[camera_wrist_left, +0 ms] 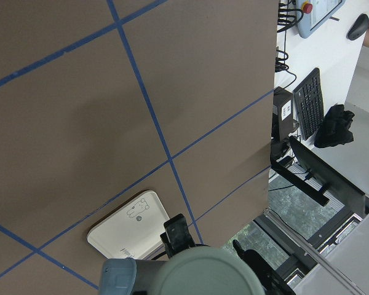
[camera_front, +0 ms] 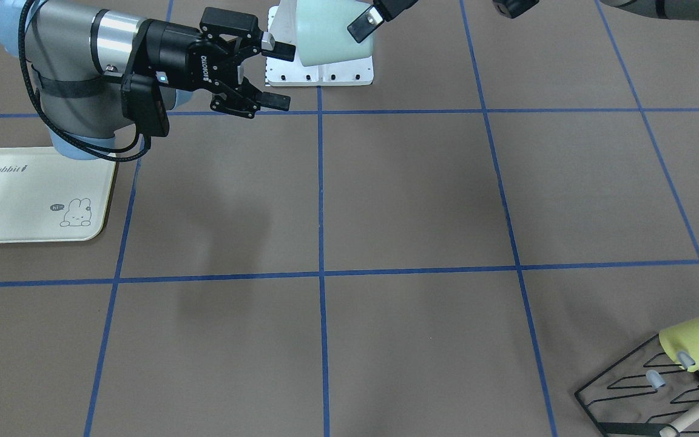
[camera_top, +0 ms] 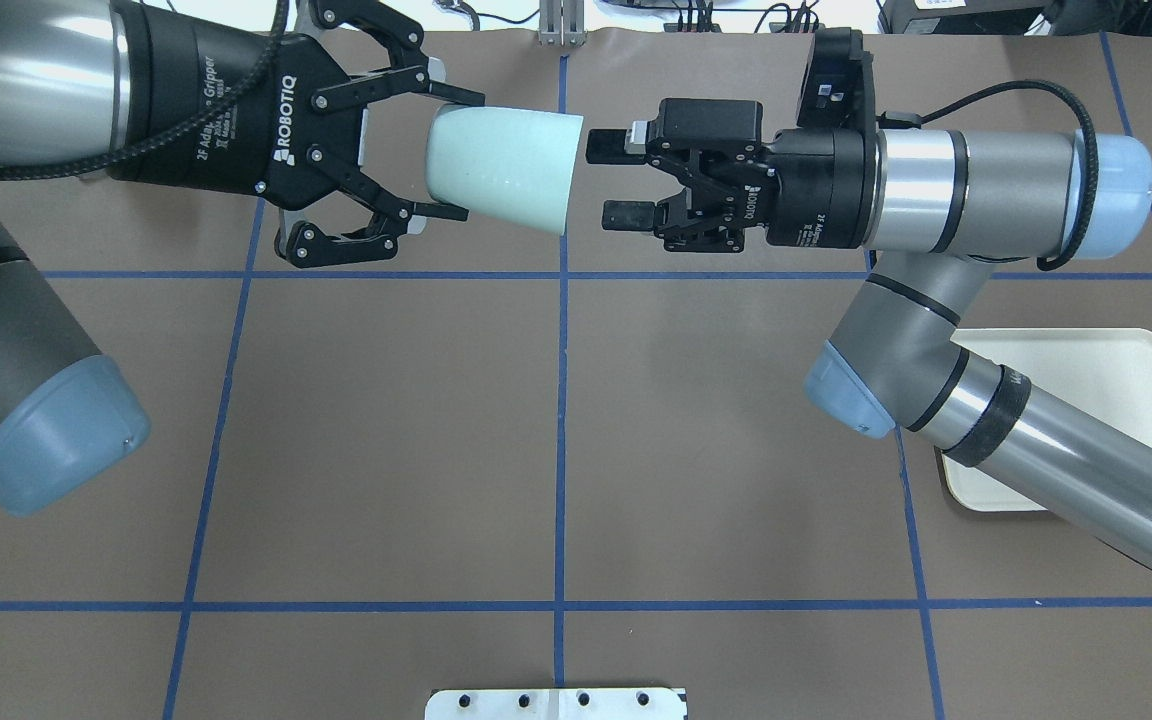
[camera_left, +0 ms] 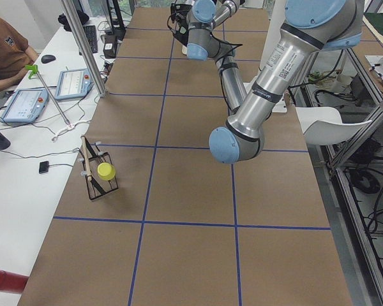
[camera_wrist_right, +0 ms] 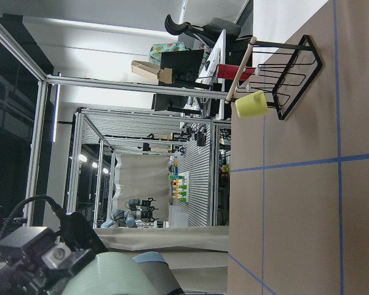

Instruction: Left arm grabs green cup and hands to right arm on tray

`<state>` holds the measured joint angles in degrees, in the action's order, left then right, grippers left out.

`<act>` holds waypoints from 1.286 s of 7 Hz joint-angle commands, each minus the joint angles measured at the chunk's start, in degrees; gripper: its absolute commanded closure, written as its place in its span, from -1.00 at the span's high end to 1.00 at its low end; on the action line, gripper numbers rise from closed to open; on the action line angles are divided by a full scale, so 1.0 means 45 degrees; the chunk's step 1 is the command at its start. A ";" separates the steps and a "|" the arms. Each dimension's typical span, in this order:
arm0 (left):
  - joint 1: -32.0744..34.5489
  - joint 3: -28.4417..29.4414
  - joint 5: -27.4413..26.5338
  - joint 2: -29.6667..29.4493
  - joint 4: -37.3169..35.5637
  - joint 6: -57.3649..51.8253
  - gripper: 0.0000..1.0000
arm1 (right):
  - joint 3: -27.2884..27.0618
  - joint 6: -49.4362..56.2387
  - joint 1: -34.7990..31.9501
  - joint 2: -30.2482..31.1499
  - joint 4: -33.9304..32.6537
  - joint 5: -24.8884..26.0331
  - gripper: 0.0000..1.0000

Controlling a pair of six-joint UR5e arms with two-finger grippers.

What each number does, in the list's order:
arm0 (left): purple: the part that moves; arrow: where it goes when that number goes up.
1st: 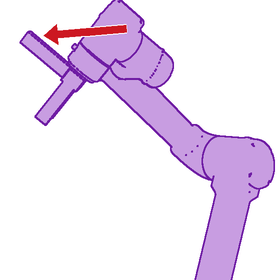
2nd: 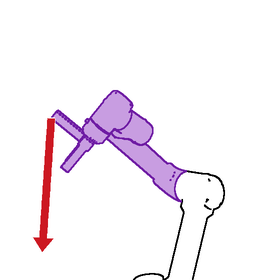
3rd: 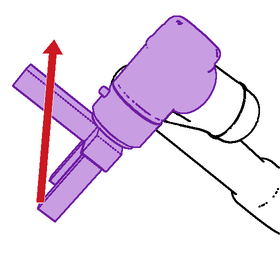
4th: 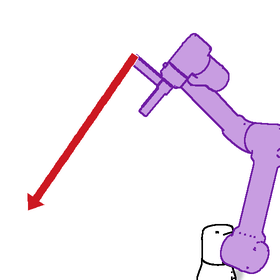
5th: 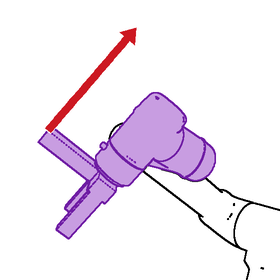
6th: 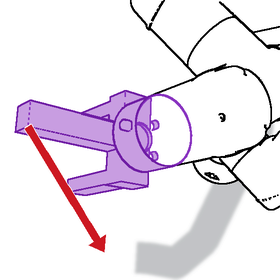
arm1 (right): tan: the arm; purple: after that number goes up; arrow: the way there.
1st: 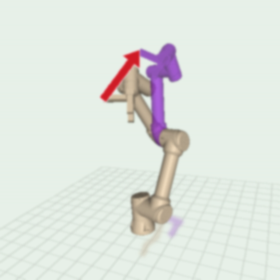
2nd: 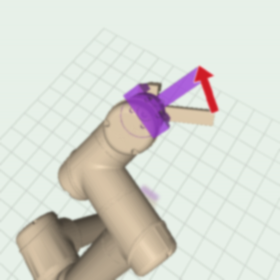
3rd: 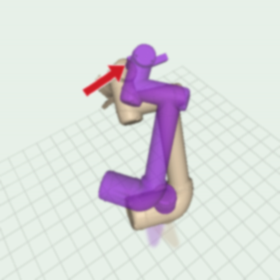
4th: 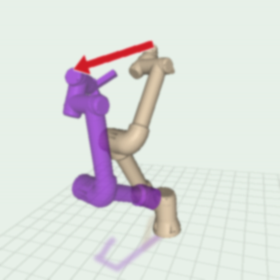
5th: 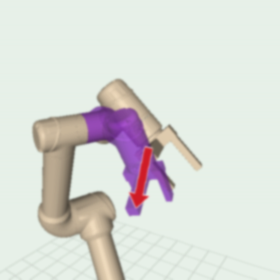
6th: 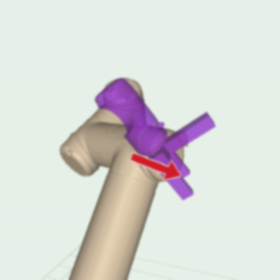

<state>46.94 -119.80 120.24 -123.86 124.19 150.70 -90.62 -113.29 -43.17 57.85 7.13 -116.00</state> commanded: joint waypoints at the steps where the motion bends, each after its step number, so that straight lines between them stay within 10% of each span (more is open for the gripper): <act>1: -0.0002 0.0060 -0.0022 -0.0014 0.0000 0.0007 -1.00 | 0.0000 0.0000 0.0063 -0.0023 -0.0002 -0.0004 0.75; 9: -0.0100 0.0197 -0.0080 -0.0034 0.0156 0.0085 -1.00 | -0.0097 0.0020 0.0160 -0.0179 0.0017 -0.0023 0.40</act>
<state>46.56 -119.03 119.92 -124.01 124.66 151.02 -90.83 -113.20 -42.55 57.14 7.21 -116.10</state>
